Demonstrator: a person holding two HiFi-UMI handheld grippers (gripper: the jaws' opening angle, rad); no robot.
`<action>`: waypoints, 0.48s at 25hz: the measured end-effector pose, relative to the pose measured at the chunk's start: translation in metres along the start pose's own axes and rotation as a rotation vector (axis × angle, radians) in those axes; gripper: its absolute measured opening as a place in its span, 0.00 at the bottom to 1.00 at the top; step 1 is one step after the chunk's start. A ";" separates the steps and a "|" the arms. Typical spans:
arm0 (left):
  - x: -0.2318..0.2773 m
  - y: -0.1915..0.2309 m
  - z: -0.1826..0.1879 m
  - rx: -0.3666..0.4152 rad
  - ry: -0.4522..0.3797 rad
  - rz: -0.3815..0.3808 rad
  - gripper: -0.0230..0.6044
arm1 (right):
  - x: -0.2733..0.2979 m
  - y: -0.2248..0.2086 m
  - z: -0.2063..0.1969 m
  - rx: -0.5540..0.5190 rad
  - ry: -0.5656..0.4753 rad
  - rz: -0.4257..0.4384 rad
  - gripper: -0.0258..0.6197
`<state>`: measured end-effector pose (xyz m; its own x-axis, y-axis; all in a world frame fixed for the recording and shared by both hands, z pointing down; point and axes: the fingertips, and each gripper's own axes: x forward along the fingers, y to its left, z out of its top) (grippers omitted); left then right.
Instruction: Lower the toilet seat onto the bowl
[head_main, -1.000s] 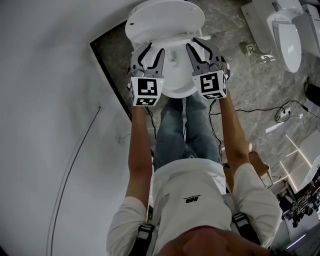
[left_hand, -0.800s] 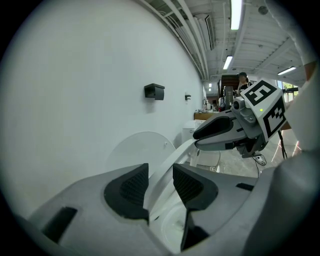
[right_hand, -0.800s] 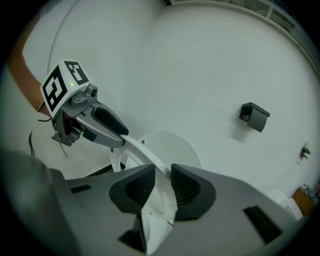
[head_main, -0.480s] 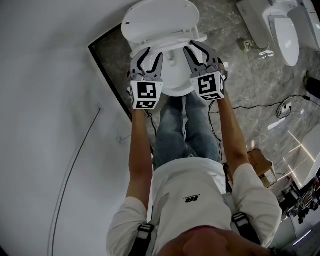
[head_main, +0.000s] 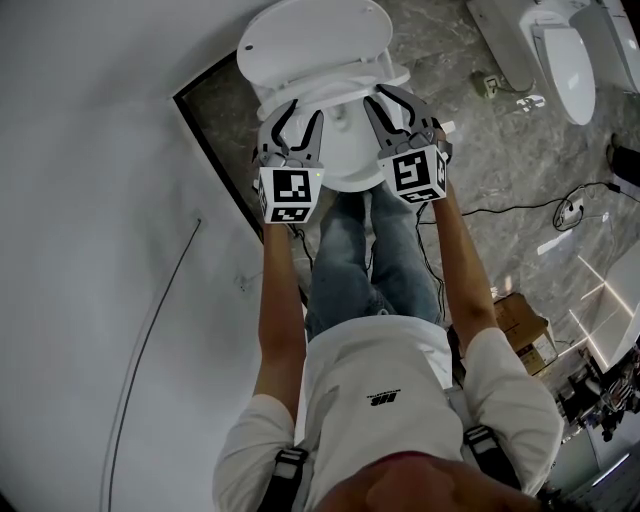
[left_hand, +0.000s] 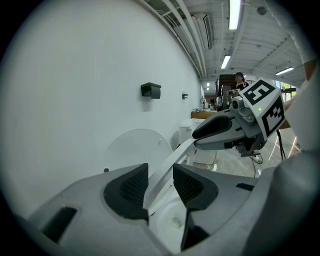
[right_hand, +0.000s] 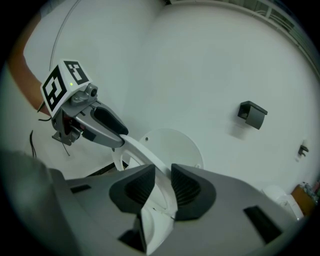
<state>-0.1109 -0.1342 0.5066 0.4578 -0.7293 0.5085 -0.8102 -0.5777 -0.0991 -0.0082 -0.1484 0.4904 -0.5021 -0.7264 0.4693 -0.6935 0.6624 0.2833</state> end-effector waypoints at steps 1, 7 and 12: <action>-0.001 -0.001 0.000 0.000 0.001 -0.001 0.30 | -0.001 0.000 0.000 0.001 0.001 0.000 0.20; -0.002 -0.004 -0.004 0.001 0.002 -0.007 0.30 | -0.003 0.004 -0.003 0.003 0.004 0.002 0.20; -0.005 -0.009 -0.006 0.003 0.006 -0.009 0.30 | -0.007 0.006 -0.006 0.004 0.005 0.003 0.20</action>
<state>-0.1081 -0.1235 0.5098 0.4631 -0.7218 0.5143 -0.8049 -0.5854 -0.0968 -0.0055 -0.1378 0.4937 -0.5013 -0.7236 0.4745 -0.6940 0.6637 0.2789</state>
